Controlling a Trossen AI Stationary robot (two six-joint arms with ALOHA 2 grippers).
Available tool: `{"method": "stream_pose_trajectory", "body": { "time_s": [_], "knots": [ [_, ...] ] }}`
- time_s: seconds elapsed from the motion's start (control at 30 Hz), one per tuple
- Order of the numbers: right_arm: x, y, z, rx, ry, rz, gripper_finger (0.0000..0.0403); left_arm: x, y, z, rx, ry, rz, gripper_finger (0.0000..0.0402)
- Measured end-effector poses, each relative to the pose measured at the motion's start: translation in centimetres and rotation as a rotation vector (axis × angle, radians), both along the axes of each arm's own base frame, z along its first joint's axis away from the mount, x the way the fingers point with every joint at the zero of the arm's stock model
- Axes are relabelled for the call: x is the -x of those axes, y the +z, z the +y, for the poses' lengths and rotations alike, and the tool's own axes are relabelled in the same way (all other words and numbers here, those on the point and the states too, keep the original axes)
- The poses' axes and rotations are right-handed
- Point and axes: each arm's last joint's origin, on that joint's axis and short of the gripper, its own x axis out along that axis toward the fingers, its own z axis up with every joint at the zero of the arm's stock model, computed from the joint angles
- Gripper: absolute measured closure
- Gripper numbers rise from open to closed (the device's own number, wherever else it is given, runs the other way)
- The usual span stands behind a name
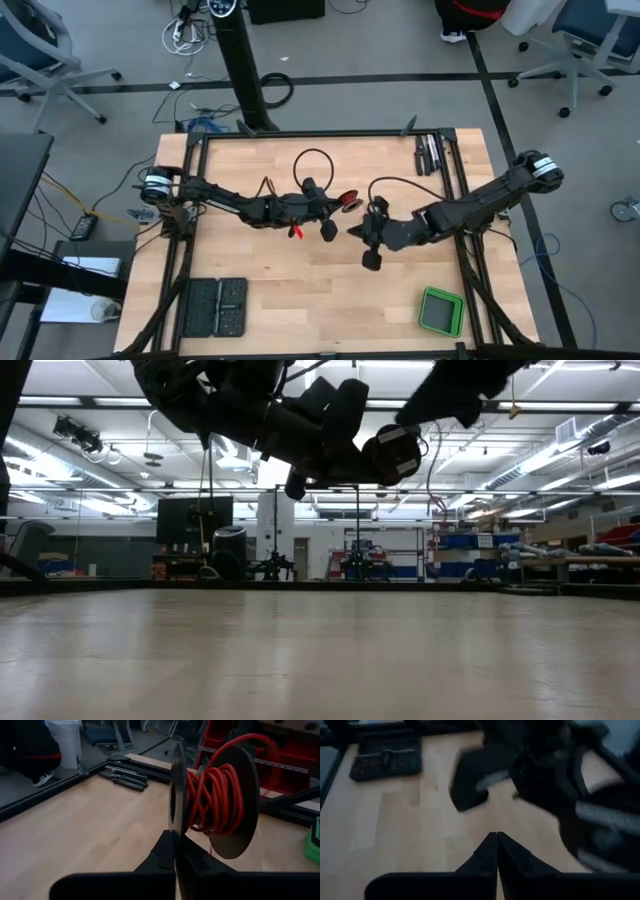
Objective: Coil cords
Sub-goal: Coil the red wire cable onto the black spool
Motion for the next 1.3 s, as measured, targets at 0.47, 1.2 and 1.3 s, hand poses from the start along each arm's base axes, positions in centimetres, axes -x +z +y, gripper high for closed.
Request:
{"method": "stream_pose_trajectory", "body": {
  "time_s": [0.47, 1.2, 1.3],
  "knots": [
    [3.4, -3.0, 1.7, -0.043, -0.238, 0.107, 0.0345, 0.0, 0.1, 0.0, -0.014, -0.010, -0.004, 0.0401],
    [5.7, -8.2, -0.6, 0.107, -0.378, 0.155, 0.0284, -0.1, 0.2, -0.3, -0.008, -0.035, -0.017, 0.0401],
    [5.5, -8.7, -0.8, 0.101, -0.365, 0.125, 0.0286, -0.1, 0.3, -0.3, -0.007, -0.036, -0.025, 0.0401]
  ]
}}
